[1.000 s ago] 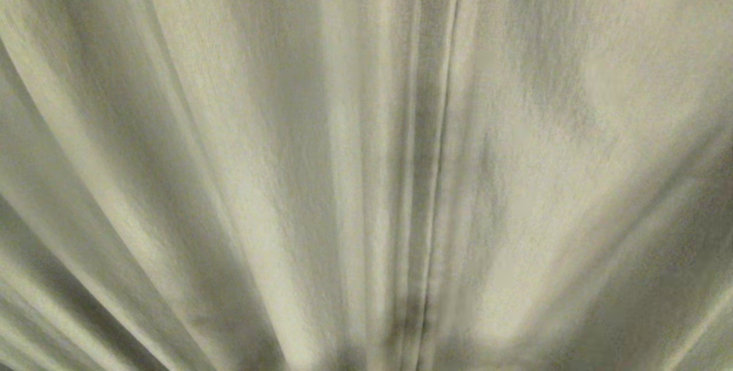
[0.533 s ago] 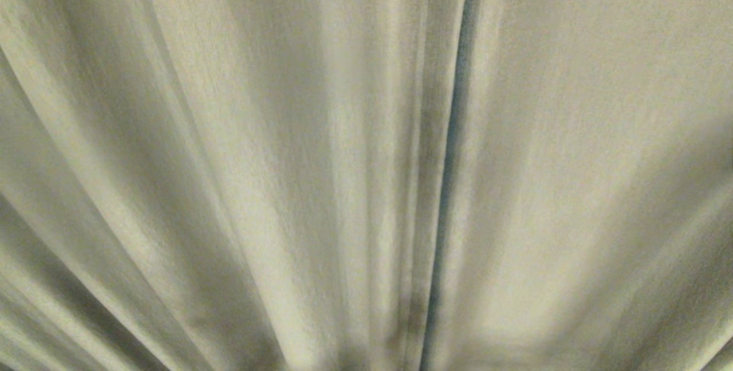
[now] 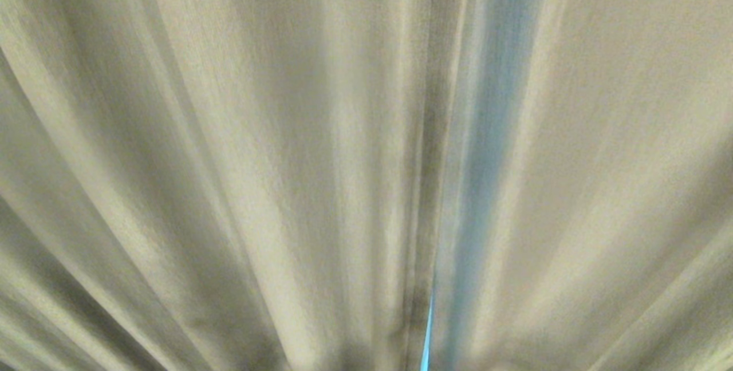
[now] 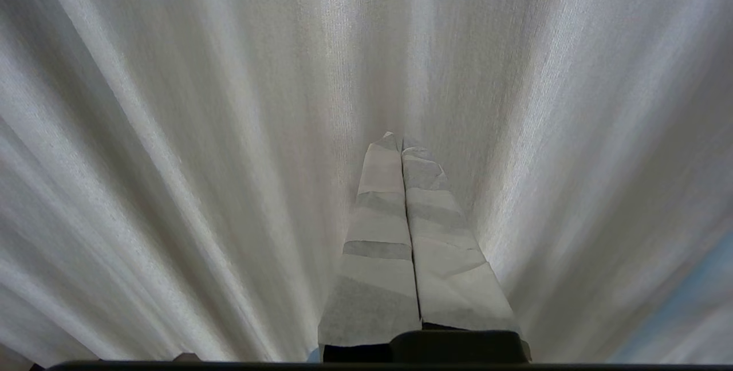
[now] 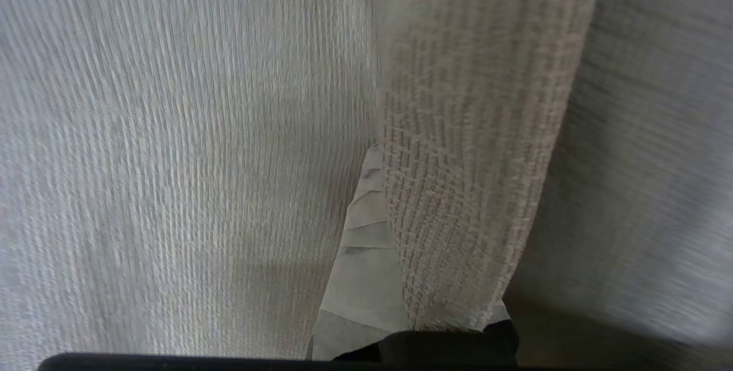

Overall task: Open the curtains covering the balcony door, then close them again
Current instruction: Pull the outer curtains open on both sides

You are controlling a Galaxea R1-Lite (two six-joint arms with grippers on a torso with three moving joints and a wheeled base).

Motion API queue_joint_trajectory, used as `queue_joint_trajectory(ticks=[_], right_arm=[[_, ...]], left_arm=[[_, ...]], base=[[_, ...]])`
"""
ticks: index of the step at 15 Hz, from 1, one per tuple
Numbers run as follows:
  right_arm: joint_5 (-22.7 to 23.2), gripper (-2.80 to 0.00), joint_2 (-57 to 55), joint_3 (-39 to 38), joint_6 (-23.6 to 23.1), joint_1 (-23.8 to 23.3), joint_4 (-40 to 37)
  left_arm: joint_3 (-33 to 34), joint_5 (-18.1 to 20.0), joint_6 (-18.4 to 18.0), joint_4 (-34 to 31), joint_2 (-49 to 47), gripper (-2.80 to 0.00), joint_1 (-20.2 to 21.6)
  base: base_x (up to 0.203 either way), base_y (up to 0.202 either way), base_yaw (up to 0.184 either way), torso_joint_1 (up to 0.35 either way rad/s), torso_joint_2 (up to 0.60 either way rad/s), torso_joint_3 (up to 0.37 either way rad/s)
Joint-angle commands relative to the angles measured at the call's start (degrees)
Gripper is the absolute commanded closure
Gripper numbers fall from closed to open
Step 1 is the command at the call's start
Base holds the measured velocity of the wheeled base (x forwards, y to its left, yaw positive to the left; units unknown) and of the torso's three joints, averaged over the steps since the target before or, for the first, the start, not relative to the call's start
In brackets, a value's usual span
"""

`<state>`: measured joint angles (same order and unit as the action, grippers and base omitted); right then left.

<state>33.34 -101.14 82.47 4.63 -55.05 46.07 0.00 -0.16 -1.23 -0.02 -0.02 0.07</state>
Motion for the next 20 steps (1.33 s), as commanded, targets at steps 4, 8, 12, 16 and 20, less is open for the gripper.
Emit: queue_joint_trajectory(ticks=[4,8,12,16,20], right_arm=[[0.2,0.00,-5.5,3.8,0.0,-3.0,0.4],[0.2,0.00,-7.0,4.8,0.1,-4.6,1.7],[0.3,0.00,-7.7,5.7,0.1,-6.1,1.5],[0.5,0.00,-7.2,5.6,0.1,-6.1,1.6],[2.3,0.00,-5.3,4.7,-0.1,-6.1,1.7]], left_arm=[[0.0,0.0,0.0,0.0,0.0,0.00,0.0],[0.0,0.0,0.0,0.0,0.0,0.00,0.0],[0.0,0.0,0.0,0.0,0.0,0.00,0.0],[0.0,0.0,0.0,0.0,0.0,0.00,0.0],[0.0,0.0,0.0,0.0,0.0,0.00,0.0]], base=[[0.000,0.000,0.000,0.000,0.00,0.000],[0.000,0.000,0.000,0.000,0.00,0.000],[0.000,0.000,0.000,0.000,0.00,0.000],[0.000,0.000,0.000,0.000,0.00,0.000],[0.000,0.000,0.000,0.000,0.00,0.000]])
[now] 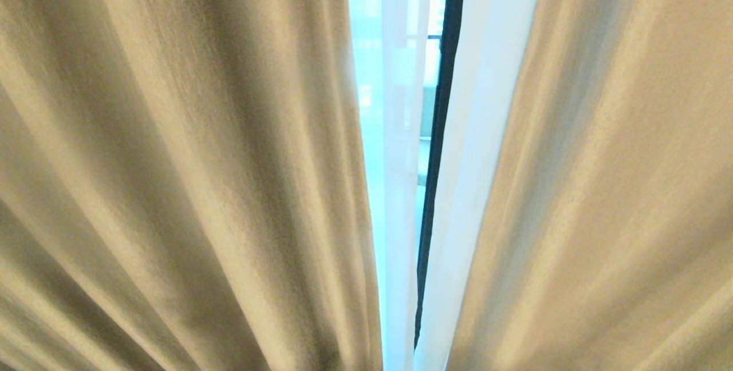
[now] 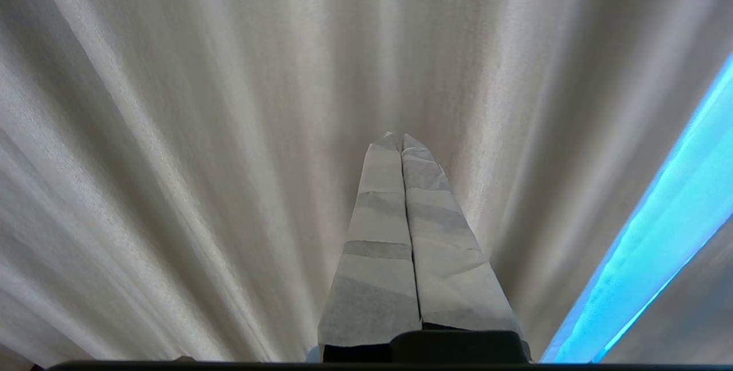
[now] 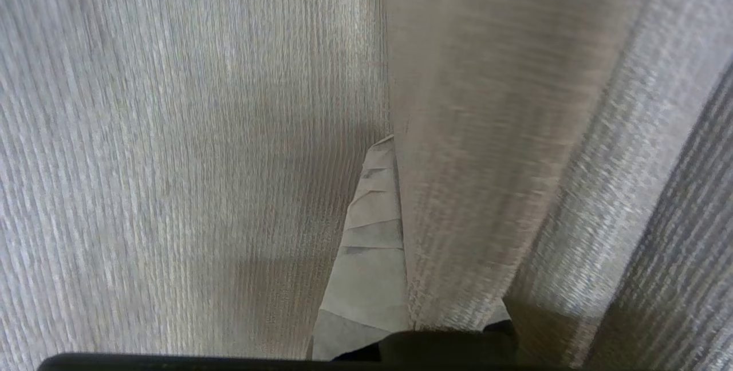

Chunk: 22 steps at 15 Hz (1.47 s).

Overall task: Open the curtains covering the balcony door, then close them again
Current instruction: Pull the outer curtains open on both sides

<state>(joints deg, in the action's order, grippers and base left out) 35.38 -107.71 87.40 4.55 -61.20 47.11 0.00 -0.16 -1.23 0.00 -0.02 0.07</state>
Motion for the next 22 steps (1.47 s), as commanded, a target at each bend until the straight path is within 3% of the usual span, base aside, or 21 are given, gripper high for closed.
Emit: queue_joint_trajectory(ticks=[1,4,10,20,21,22], right_arm=[[0.5,0.00,2.1,-0.8,0.0,0.1,0.6],[3.3,0.00,4.9,-4.1,0.0,0.3,0.7],[3.6,0.00,9.8,-9.0,1.1,3.6,0.8],[5.1,0.00,10.6,-10.2,1.1,5.4,0.9],[5.1,-2.80,10.7,-10.7,1.1,5.4,1.1],[5.1,-2.80,10.8,-11.3,1.2,5.4,2.0]], left_arm=[[0.0,0.0,0.0,0.0,0.0,0.00,0.0],[0.0,0.0,0.0,0.0,0.0,0.00,0.0],[0.0,0.0,0.0,0.0,0.0,0.00,0.0],[0.0,0.0,0.0,0.0,0.0,0.00,0.0],[0.0,0.0,0.0,0.0,0.0,0.00,0.0],[0.0,0.0,0.0,0.0,0.0,0.00,0.0]], base=[[0.000,0.000,0.000,0.000,0.00,0.000],[0.000,0.000,0.000,0.000,0.00,0.000],[0.000,0.000,0.000,0.000,0.00,0.000],[0.000,0.000,0.000,0.000,0.00,0.000],[0.000,0.000,0.000,0.000,0.00,0.000],[0.000,0.000,0.000,0.000,0.00,0.000]])
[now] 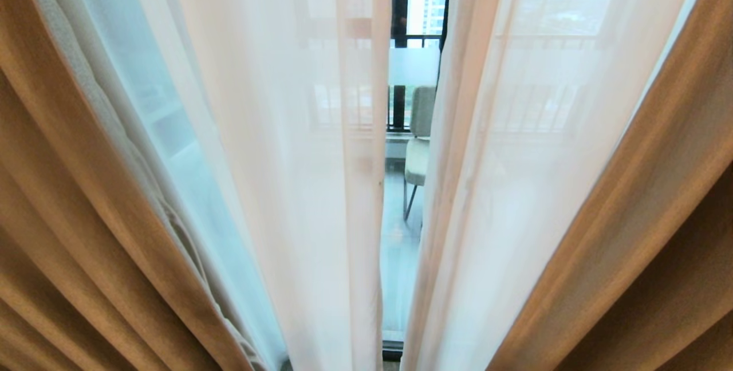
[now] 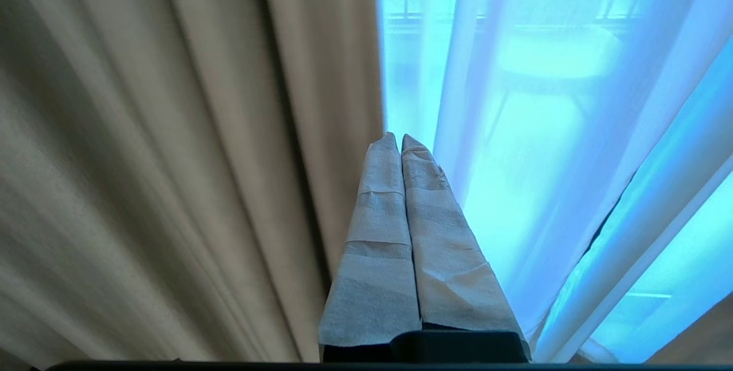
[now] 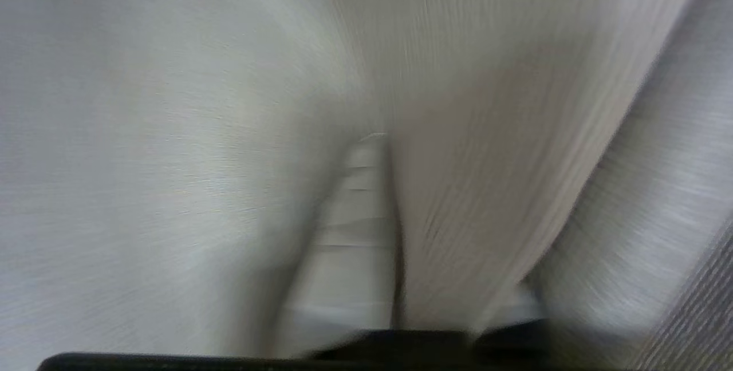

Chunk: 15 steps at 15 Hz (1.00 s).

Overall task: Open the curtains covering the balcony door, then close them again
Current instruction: Pull the outer curtains open on both sides

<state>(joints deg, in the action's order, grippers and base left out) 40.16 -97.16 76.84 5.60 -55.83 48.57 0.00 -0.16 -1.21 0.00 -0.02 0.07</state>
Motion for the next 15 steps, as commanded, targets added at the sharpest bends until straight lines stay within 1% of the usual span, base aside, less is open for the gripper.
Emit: queue_joint_trajectory(ticks=[1,5,9,15], right_arm=[[0.4,-2.80,0.7,-1.4,0.1,0.0,1.4],[0.3,-2.80,3.3,-4.5,0.1,0.0,1.8],[0.1,-2.80,8.5,-10.6,-0.3,-0.3,1.9],[0.1,-2.80,21.0,-23.3,-0.2,-4.2,1.9]], left_arm=[[0.0,0.0,0.0,0.0,0.0,0.00,0.0],[0.0,0.0,0.0,0.0,0.0,0.00,0.0],[0.0,0.0,0.0,0.0,0.0,0.00,0.0],[0.0,0.0,0.0,0.0,0.0,0.00,0.0]], base=[[0.000,0.000,0.000,0.000,0.00,0.000],[0.000,0.000,0.000,0.000,0.00,0.000],[0.000,0.000,0.000,0.000,0.00,0.000],[0.000,0.000,0.000,0.000,0.00,0.000]])
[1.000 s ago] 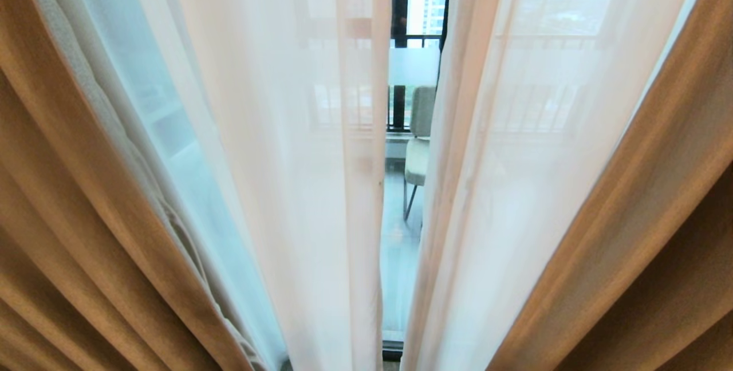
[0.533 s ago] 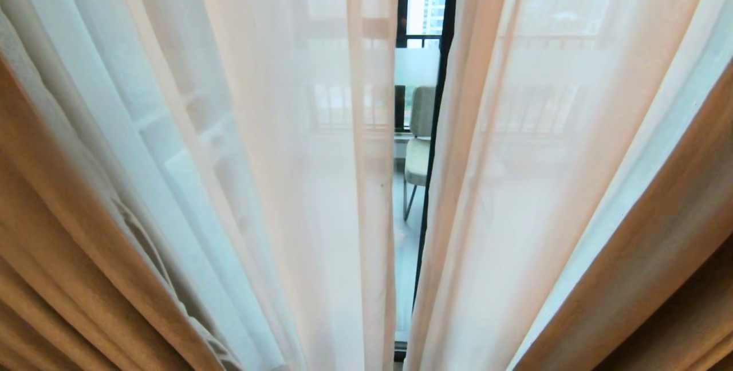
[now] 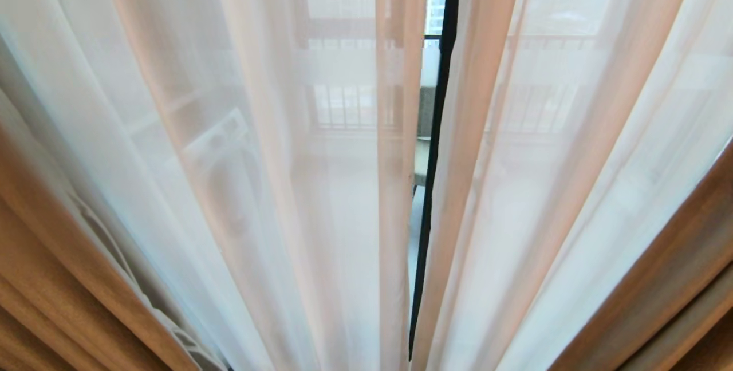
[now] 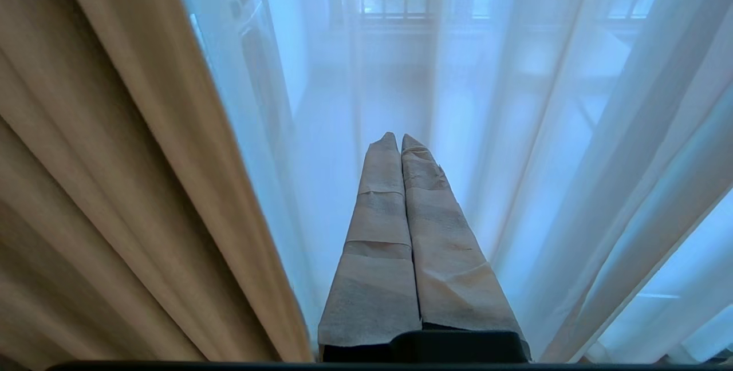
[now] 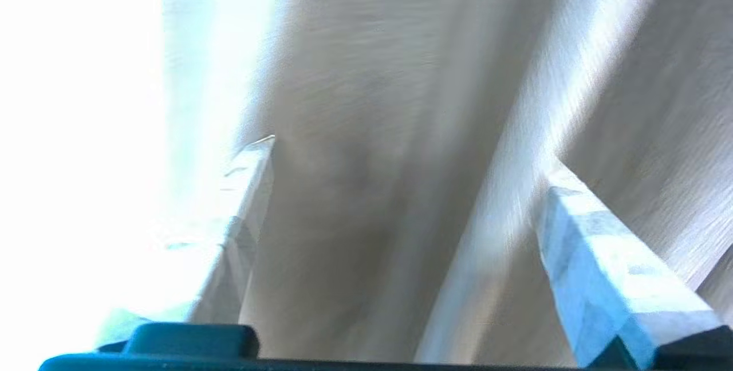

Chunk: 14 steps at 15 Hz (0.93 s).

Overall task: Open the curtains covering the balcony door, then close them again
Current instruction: Pull the outer curtains open on both sides

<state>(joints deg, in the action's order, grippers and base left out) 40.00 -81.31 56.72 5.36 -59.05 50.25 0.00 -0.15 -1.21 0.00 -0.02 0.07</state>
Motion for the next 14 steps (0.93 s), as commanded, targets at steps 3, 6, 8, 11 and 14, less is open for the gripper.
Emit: queue_joint_trajectory(ticks=[3,6,8,11,14], right_arm=[[0.2,-2.80,12.2,-9.3,0.2,-2.1,0.0],[0.1,-2.80,19.4,-14.5,0.2,-2.4,-0.7],[0.1,-2.80,24.3,-17.3,0.1,-2.4,-1.7],[0.8,-2.80,31.9,-21.3,-0.4,-2.0,-4.5],[2.3,0.00,39.8,-25.4,-2.5,0.0,-8.1]], left_arm=[[0.0,0.0,0.0,0.0,0.0,0.00,0.0],[0.0,0.0,0.0,0.0,0.0,0.00,0.0],[0.0,0.0,0.0,0.0,0.0,0.00,0.0],[0.0,0.0,0.0,0.0,0.0,0.00,0.0],[0.0,0.0,0.0,0.0,0.0,0.00,0.0]], base=[[0.000,0.000,0.000,0.000,0.00,0.000],[0.000,0.000,0.000,0.000,0.00,0.000],[0.000,0.000,0.000,0.000,0.00,0.000],[0.000,0.000,0.000,0.000,0.00,0.000],[0.000,0.000,0.000,0.000,0.00,0.000]])
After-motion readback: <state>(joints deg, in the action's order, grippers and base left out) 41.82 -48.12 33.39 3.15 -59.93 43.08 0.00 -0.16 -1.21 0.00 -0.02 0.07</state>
